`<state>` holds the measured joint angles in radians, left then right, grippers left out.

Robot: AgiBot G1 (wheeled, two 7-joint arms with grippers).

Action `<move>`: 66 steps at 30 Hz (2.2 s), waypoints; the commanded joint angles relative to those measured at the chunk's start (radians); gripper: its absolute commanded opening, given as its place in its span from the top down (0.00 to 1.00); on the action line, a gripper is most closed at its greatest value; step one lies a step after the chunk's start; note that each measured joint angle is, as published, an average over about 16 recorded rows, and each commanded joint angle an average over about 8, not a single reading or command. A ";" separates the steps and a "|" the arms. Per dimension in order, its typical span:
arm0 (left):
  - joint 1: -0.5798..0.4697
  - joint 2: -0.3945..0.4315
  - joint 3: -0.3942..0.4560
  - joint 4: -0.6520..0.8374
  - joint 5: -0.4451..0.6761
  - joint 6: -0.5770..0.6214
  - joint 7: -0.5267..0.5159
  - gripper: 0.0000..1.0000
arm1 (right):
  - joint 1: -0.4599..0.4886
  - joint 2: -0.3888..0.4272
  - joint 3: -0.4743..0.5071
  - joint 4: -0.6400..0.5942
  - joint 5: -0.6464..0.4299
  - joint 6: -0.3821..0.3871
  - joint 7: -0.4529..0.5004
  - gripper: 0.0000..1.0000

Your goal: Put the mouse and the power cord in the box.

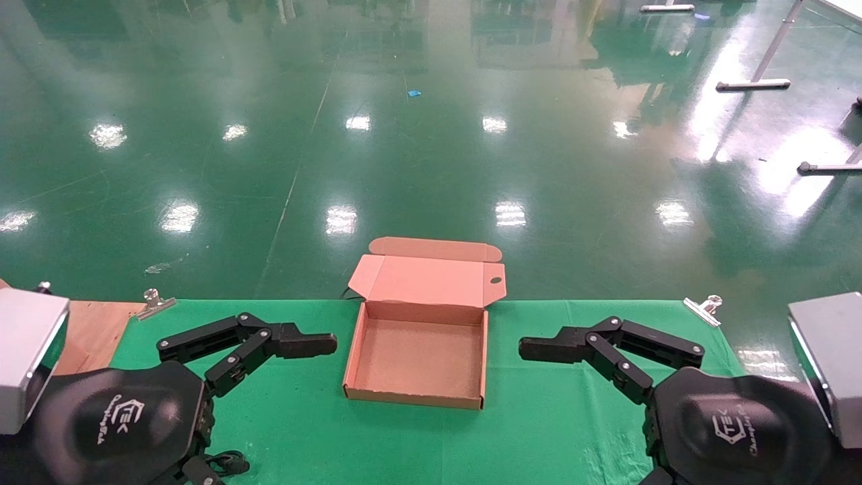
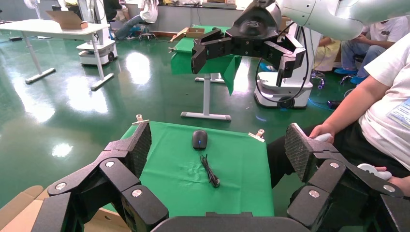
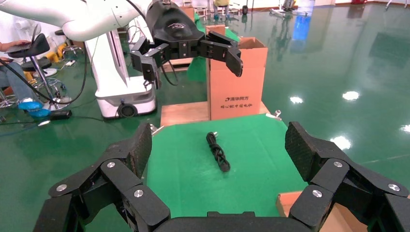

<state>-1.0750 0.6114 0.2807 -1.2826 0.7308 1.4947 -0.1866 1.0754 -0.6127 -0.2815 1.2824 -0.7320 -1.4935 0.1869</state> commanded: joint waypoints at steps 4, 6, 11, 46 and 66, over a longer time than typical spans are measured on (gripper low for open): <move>0.000 0.000 0.000 0.000 0.000 0.000 0.000 0.00 | 0.000 0.000 0.000 0.000 0.000 0.000 0.000 0.00; 0.000 0.000 0.000 0.000 0.000 0.000 0.000 0.00 | 0.000 0.000 0.000 0.000 0.000 0.000 0.000 0.00; 0.000 0.000 0.000 0.000 0.000 0.000 0.000 0.00 | 0.000 0.000 0.000 0.000 0.000 0.000 0.000 0.00; -0.134 0.116 0.209 0.222 0.335 0.069 0.029 0.00 | 0.103 -0.068 -0.147 -0.168 -0.364 -0.045 -0.184 0.00; -0.453 0.298 0.557 0.768 0.988 -0.067 0.284 0.00 | 0.452 -0.373 -0.561 -0.488 -1.221 0.043 -0.569 0.00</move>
<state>-1.5201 0.9059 0.8278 -0.5180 1.6968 1.4301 0.0934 1.5159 -0.9790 -0.8299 0.7921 -1.9299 -1.4488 -0.3677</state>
